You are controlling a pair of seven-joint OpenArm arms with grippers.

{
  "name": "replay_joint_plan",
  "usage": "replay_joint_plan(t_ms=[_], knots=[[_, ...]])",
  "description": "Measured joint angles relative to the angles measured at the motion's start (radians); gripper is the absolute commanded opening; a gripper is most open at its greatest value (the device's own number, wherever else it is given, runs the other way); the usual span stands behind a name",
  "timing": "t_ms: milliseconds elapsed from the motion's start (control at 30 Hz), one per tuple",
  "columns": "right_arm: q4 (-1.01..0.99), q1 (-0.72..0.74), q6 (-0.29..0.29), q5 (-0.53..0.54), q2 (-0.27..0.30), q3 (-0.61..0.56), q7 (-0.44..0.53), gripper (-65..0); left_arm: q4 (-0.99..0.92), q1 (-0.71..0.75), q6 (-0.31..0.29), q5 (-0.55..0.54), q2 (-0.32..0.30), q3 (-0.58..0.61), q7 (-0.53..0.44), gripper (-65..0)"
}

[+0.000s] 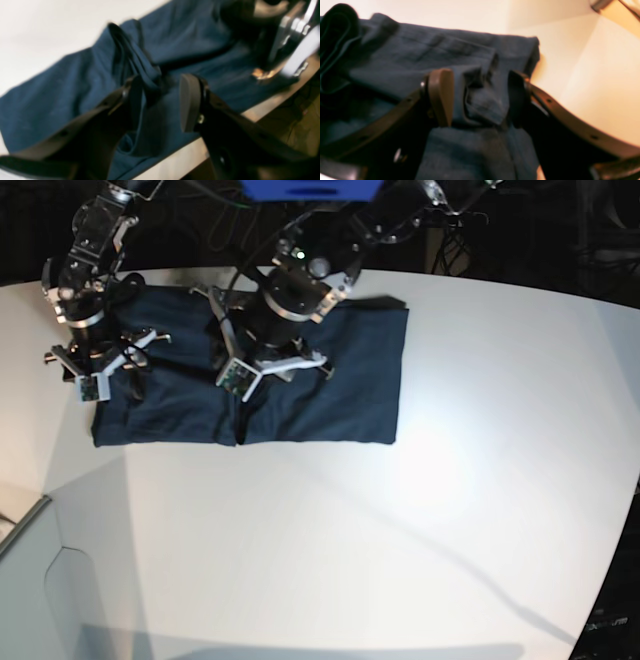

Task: Layout the t-shirt on the table in an organized manner, then fold the t-shirt properly
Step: 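Grasp the shirt's end with the left gripper and fold it toward the right gripper, then press and release the folded half with the left gripper, then raise it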

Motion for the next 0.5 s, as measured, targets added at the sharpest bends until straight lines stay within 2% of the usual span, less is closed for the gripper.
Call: replay_joint_plan(t_ms=[133,267,333,400,500], knots=[[-0.002,-0.005,0.0,0.0,-0.006,0.023,0.0,-30.6,0.104,-0.001,-0.004,-0.001,-0.061,-0.042,-0.015,-40.8],[-0.002,-0.005,0.0,0.0,-0.006,0.055,0.0,-30.6,0.061,0.043,0.004,0.008,-0.134,-0.225,0.003,-40.8],[-0.002,-0.006,0.0,0.0,-0.006,0.077,-0.001,-30.6,0.034,0.072,0.006,0.011,-0.135,-0.323,-0.003,-40.8],[-0.002,-0.004,0.0,0.0,-0.006,0.097,0.0,-30.6,-0.006,0.079,0.003,0.002,-0.126,-0.374,-0.002,-40.8],[-0.002,0.003,0.0,-0.003,0.003,0.122,0.0,-30.6,-0.068,0.074,0.003,-0.002,-0.118,-0.353,-0.011,-40.8]])
